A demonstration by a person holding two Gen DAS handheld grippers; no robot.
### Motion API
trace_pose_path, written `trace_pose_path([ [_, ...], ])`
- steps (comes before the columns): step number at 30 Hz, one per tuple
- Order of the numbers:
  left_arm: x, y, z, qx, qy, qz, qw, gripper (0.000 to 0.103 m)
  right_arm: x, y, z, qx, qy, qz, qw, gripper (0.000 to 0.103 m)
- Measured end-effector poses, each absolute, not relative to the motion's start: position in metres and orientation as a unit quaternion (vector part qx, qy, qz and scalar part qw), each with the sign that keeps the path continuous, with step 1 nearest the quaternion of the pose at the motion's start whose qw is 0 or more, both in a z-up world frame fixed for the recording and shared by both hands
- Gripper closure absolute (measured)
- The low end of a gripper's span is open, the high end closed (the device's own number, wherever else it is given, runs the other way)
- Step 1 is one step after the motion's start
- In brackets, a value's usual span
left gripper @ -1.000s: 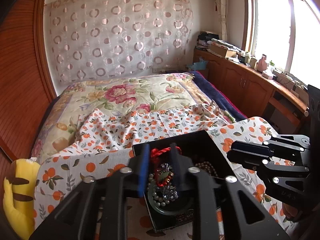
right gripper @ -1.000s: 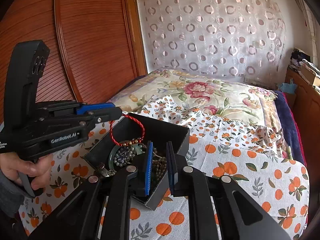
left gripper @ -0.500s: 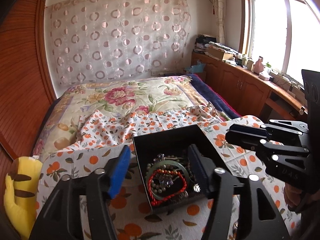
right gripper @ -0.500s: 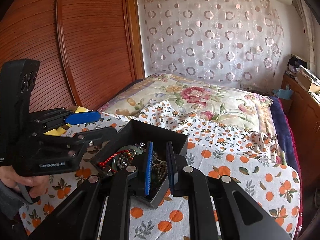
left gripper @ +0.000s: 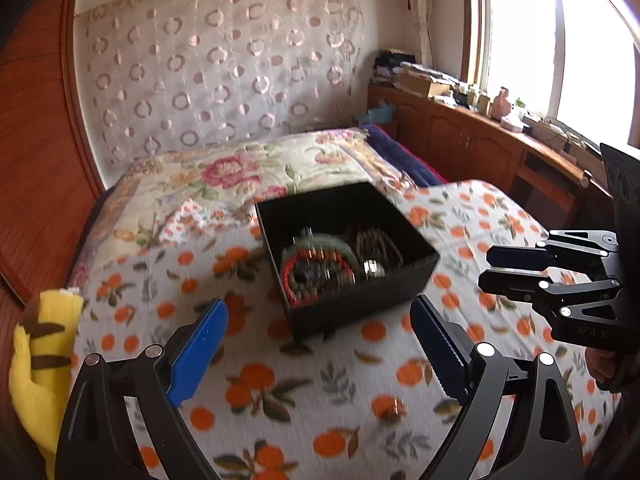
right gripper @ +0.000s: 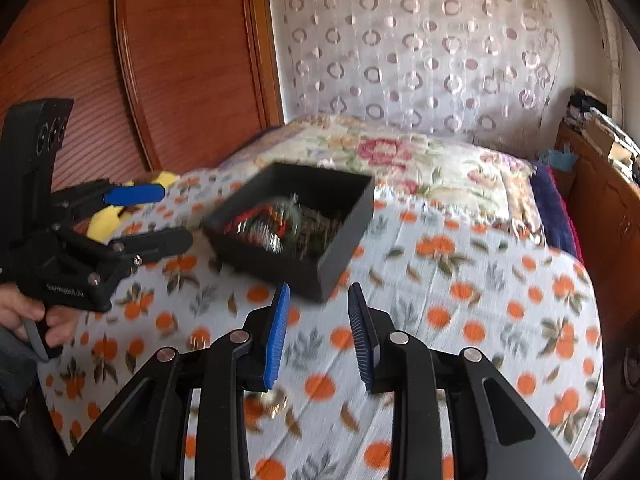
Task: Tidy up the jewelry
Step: 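Grasp the gold ring with the right gripper while the left gripper grasps the small gold charm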
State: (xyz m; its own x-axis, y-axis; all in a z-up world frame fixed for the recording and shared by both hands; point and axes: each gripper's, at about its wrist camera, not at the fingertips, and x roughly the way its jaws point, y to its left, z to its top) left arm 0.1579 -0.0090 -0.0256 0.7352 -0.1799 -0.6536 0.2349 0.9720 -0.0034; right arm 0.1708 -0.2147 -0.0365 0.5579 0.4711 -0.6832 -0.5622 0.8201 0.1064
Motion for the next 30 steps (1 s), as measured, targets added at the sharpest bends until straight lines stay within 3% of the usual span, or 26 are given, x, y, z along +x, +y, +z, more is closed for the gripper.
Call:
trace_pose_path([
  [21,0.135,-0.023,-0.079,0.066,0.420,-0.138,0.894,0.014,0.138,-0.197,-0.082,-0.112,0.426,0.313,0.841,0.070],
  [24,0.135,-0.027,-0.082,0.072,0.425,-0.141,0.891,0.014,0.135,-0.196,-0.083,-0.129,0.420,0.308,0.844,0.083],
  [30,0.131,-0.033,-0.082,0.073,0.426,-0.155,0.889,0.014,0.132,-0.203,-0.081,-0.124,0.417,0.313,0.844,0.091],
])
